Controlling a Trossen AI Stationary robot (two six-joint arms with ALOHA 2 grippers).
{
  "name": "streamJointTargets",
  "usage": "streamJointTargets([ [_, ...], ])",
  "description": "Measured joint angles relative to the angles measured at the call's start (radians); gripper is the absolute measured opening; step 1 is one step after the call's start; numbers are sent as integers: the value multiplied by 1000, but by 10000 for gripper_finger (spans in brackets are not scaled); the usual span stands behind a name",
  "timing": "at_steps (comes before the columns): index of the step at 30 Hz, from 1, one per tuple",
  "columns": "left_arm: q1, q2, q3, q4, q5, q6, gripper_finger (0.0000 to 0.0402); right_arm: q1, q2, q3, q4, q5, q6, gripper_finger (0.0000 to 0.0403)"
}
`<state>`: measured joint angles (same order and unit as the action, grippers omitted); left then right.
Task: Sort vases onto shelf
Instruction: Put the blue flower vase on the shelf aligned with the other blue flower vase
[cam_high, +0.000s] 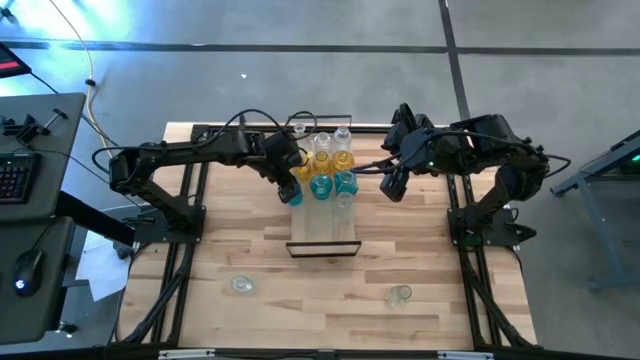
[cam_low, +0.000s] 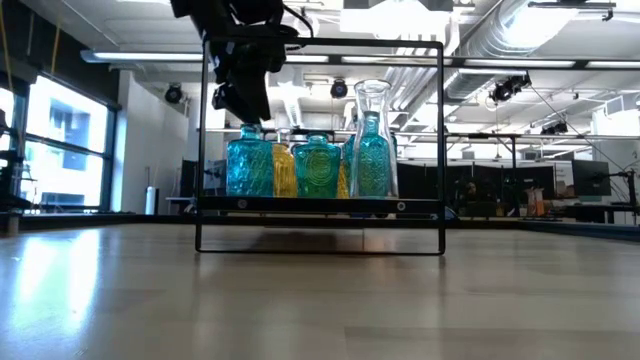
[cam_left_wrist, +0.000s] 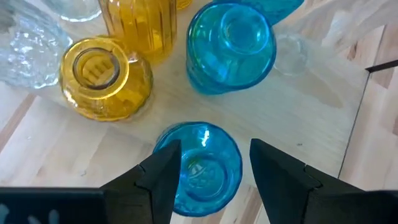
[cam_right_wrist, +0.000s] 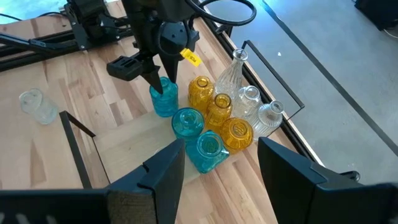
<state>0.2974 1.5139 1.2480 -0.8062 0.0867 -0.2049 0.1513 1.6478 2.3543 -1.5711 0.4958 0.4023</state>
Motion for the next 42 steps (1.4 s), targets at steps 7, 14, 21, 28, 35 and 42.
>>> streamJointTargets([
  [7,0,12,-1,5,11,-15,184,0,0,0,0,-4,0,186],
  [14,-10,9,11,49,-20,-3,184,0,0,0,0,-7,4,186],
  [21,-10,9,72,35,-79,29,184,0,0,0,0,-6,4,186],
  [28,-11,9,180,-125,-116,41,178,0,0,0,0,-12,8,186],
  [35,-20,-18,294,-436,-127,132,102,0,0,0,0,-25,16,186],
  [42,-24,-49,236,-541,-125,139,9,0,0,0,0,-25,16,186],
])
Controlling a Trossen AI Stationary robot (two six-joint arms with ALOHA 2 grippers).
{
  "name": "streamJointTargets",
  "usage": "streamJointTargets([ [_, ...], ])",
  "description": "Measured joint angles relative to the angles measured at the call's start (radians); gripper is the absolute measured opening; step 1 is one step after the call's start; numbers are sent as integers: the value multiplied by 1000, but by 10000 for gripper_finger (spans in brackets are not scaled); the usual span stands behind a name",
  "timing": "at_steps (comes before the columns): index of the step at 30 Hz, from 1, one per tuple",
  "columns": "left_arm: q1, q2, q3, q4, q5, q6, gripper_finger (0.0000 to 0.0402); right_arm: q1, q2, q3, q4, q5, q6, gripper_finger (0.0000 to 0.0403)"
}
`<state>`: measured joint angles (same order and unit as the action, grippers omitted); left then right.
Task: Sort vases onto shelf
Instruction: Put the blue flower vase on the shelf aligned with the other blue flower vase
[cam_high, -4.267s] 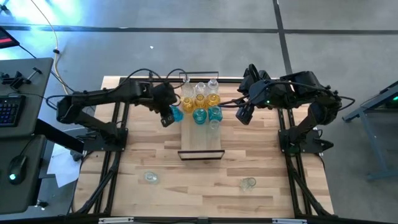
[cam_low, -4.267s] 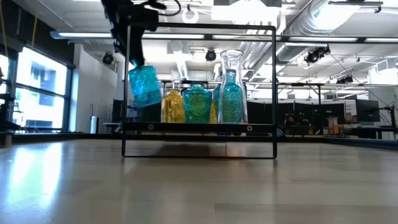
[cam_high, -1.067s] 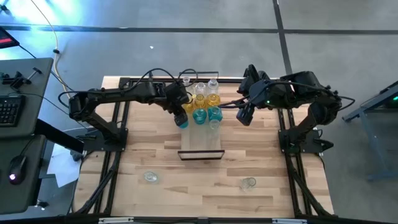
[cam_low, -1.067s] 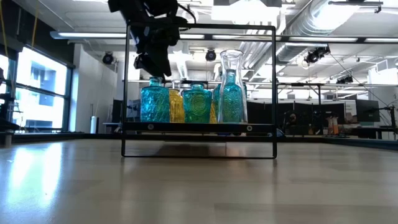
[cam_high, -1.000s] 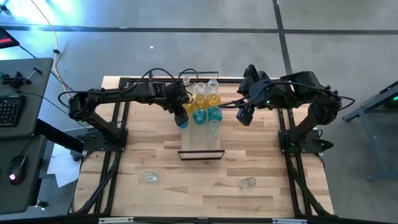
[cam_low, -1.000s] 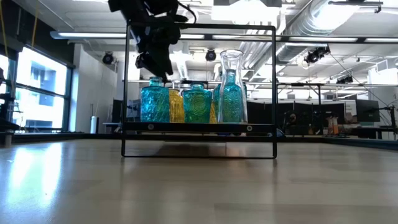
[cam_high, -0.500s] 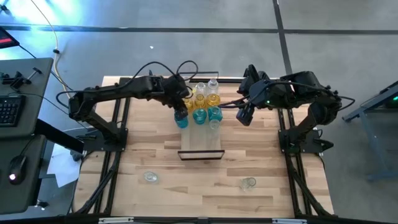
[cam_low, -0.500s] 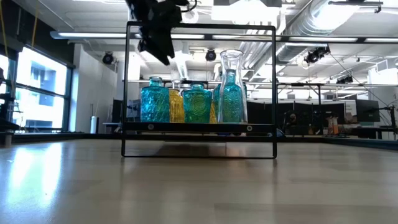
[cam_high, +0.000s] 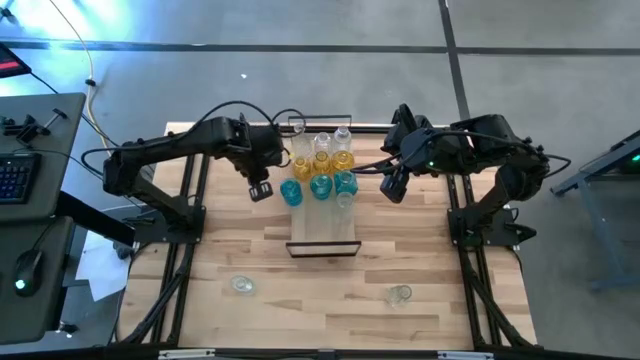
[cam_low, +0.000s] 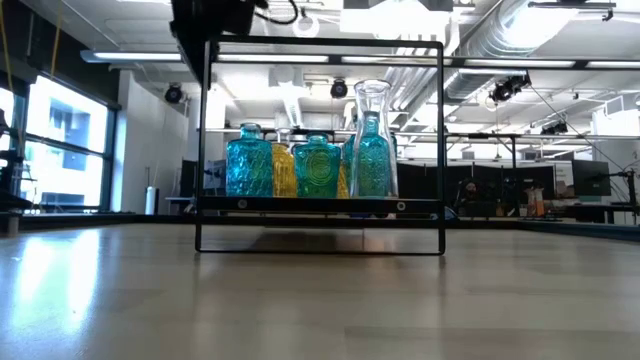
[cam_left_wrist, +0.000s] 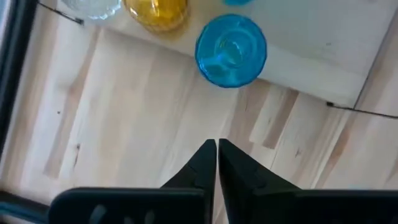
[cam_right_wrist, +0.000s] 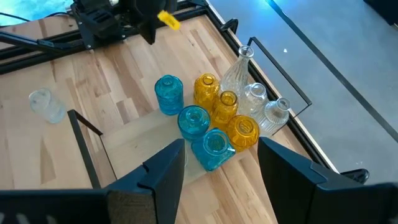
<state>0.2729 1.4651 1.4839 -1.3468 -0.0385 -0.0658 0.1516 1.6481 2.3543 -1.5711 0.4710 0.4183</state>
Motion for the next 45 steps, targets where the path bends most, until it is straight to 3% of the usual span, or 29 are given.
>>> streamJointTargets([
  [12,-31,1,-203,131,84,-37,0,0,0,0,0,0,0,186],
  [30,-67,1,-270,365,115,-141,0,0,0,0,0,-5,0,186],
  [45,-64,1,-270,374,68,-140,0,0,0,0,0,-18,-11,186],
])
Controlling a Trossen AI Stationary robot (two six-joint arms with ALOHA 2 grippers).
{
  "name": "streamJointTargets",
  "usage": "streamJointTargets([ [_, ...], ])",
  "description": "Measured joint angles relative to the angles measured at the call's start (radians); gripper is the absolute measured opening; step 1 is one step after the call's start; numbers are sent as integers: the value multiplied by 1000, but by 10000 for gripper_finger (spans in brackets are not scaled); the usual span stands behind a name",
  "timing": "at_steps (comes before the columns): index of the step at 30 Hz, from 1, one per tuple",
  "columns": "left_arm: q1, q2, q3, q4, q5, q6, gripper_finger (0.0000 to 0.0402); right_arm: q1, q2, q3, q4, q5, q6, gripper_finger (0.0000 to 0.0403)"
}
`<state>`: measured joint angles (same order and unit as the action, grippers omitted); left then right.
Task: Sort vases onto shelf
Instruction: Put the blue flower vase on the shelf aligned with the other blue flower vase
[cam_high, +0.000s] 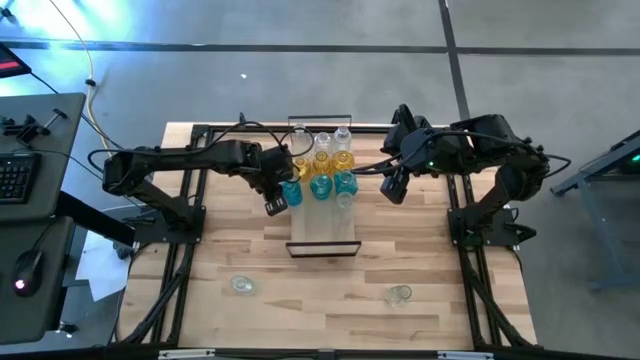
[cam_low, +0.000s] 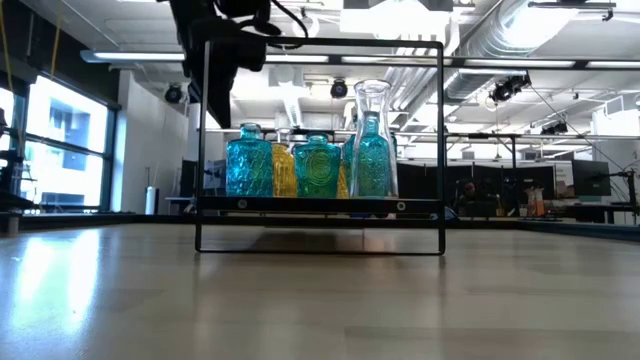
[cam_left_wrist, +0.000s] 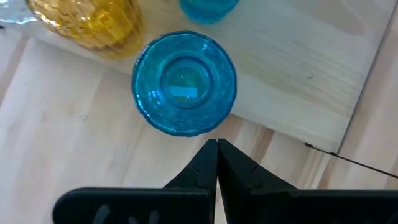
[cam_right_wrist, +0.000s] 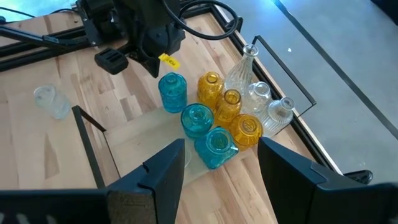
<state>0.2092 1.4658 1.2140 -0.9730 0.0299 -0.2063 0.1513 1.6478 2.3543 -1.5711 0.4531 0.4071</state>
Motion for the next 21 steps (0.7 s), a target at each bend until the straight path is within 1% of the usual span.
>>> streamJointTargets([
  [6,2,4,0,1,-38,17,0,0,0,0,0,-1,0,186],
  [13,6,48,0,19,-42,27,0,0,0,0,0,-6,-5,186],
  [21,7,59,2,42,-42,51,0,0,0,0,0,-24,-5,186],
])
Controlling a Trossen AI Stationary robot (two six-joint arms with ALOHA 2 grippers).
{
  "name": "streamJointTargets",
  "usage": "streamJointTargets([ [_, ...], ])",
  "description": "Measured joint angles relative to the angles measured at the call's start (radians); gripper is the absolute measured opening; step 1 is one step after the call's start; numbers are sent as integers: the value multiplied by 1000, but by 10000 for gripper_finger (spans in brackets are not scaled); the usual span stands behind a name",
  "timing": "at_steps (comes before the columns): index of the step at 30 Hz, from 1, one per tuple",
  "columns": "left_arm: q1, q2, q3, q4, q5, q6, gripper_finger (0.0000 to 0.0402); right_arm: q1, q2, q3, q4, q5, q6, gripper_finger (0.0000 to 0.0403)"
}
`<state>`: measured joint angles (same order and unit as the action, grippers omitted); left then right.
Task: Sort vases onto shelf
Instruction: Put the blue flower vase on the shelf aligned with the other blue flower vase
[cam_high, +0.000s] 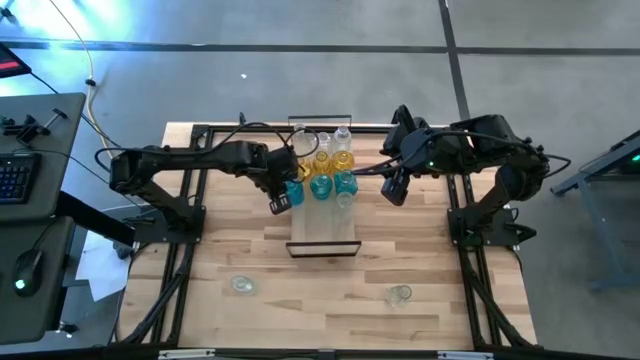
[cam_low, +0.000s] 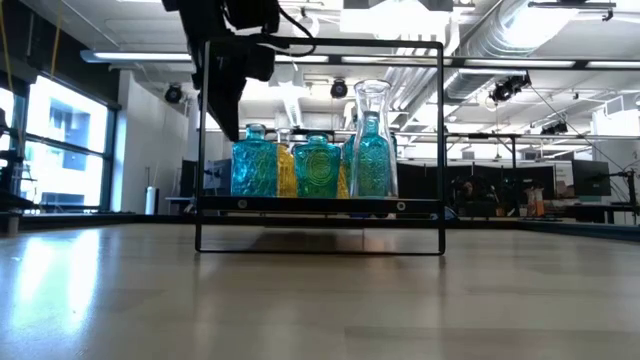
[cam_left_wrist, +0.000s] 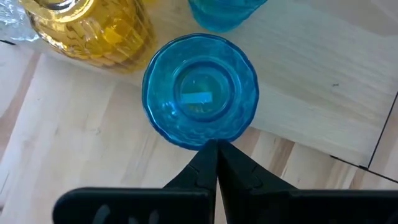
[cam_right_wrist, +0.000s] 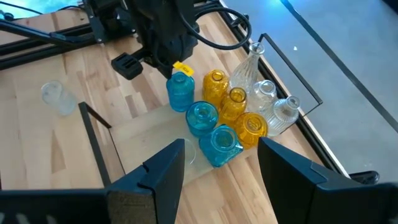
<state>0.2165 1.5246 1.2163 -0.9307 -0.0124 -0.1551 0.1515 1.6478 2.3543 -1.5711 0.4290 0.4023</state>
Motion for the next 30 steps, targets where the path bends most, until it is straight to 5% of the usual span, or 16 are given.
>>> streamJointTargets([
  [30,32,2,-2,80,30,-9,0,0,0,0,0,1,1,186],
])
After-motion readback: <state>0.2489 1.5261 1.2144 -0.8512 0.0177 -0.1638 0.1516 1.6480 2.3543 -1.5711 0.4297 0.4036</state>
